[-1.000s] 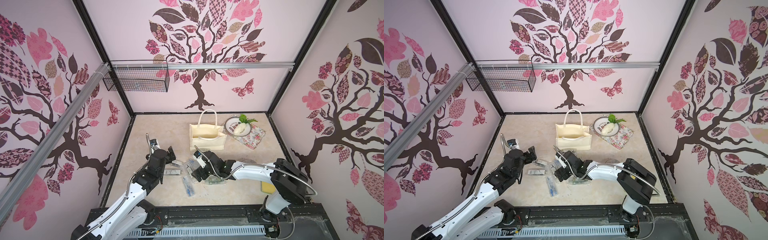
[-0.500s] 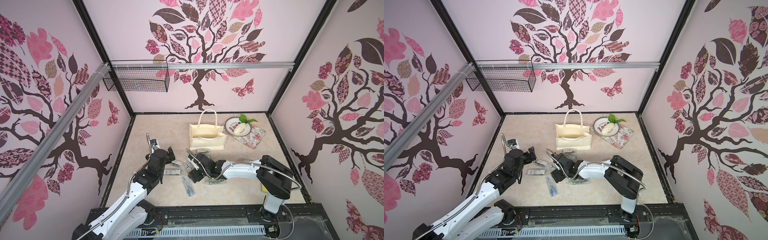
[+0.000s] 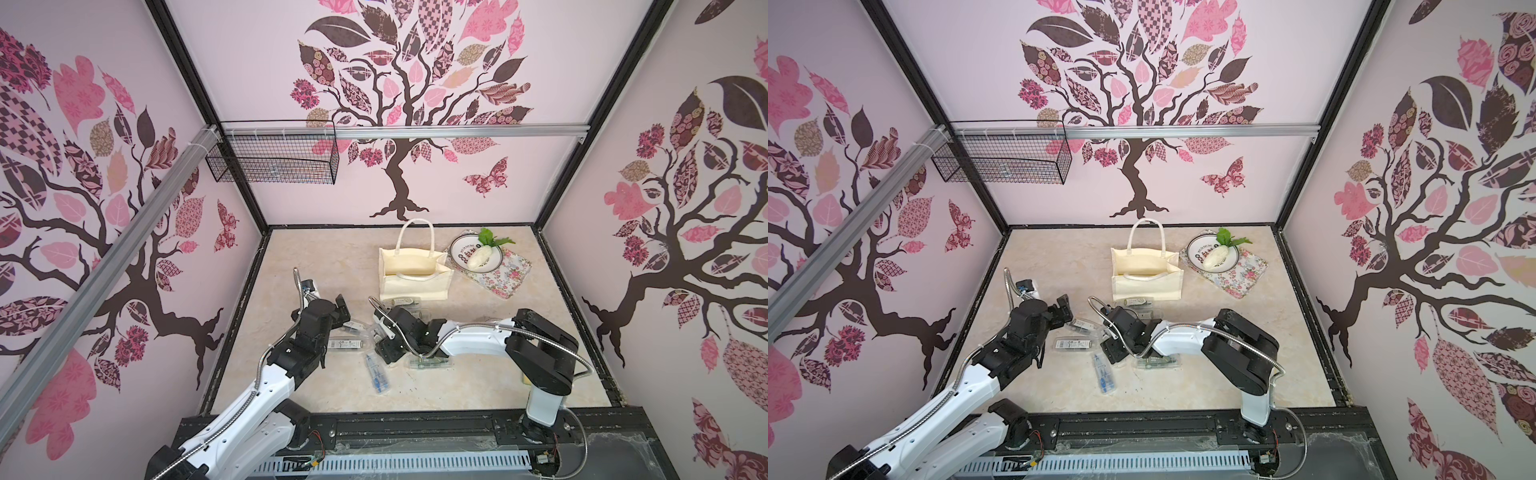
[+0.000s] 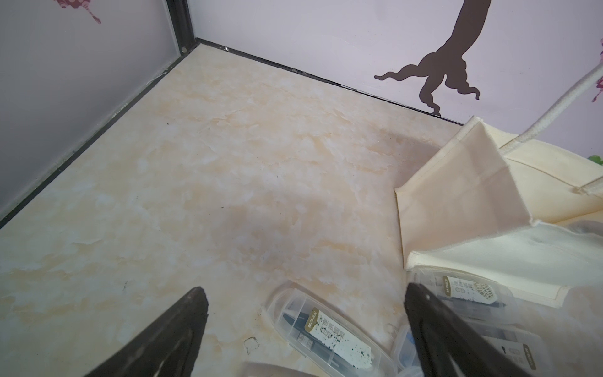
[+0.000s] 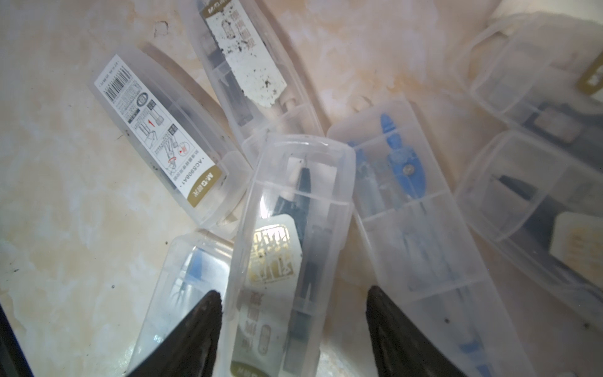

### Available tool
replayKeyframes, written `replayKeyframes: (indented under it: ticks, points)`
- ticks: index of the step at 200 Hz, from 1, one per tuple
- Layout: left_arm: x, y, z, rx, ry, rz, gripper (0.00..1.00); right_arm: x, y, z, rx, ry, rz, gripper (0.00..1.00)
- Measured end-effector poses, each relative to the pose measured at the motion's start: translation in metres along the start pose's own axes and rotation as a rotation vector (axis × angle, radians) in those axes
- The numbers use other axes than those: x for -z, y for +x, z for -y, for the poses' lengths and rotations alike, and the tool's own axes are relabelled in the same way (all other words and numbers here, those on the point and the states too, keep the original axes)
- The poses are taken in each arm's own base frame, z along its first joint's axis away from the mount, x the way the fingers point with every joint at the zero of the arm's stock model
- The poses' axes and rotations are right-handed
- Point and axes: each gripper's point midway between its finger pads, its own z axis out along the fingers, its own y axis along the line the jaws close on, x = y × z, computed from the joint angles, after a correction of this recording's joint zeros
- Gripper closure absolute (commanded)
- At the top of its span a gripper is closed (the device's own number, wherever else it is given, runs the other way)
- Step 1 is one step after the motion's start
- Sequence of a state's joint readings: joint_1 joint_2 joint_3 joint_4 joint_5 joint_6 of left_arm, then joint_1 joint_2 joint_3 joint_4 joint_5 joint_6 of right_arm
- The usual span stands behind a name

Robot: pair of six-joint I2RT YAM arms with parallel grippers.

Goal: Put the compass set into the canvas bag
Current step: Pick up the compass set at the center of the board.

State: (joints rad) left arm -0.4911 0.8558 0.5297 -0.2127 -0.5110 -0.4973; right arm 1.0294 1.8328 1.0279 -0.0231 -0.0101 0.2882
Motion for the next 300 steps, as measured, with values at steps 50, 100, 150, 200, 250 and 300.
replayKeyframes:
  ticks: [50, 100, 150, 200, 250, 300]
  points:
    - [-0.003, 0.005, -0.001, -0.007, -0.007, -0.012, 0.03, -0.007, 0.002, -0.003, 0.005, 0.007, -0.009, 0.34]
    - [-0.003, 0.006, -0.001, -0.007, -0.007, -0.012, 0.03, -0.007, -0.002, 0.009, 0.006, 0.079, 0.009, 0.39]
    - [-0.006, 0.007, -0.001, -0.009, -0.010, -0.016, 0.03, -0.007, 0.008, 0.026, 0.023, 0.161, 0.001, 0.39]
    - [-0.008, 0.009, 0.000, -0.010, -0.013, -0.021, 0.03, -0.006, 0.011, 0.027, 0.046, 0.161, 0.005, 0.37]
    - [-0.008, 0.007, 0.000, -0.003, -0.008, -0.013, 0.03, -0.006, 0.011, 0.027, 0.059, 0.161, 0.003, 0.40]
    - [-0.007, 0.009, -0.001, 0.003, -0.008, -0.012, 0.03, -0.005, 0.012, 0.025, 0.090, 0.148, -0.003, 0.48]
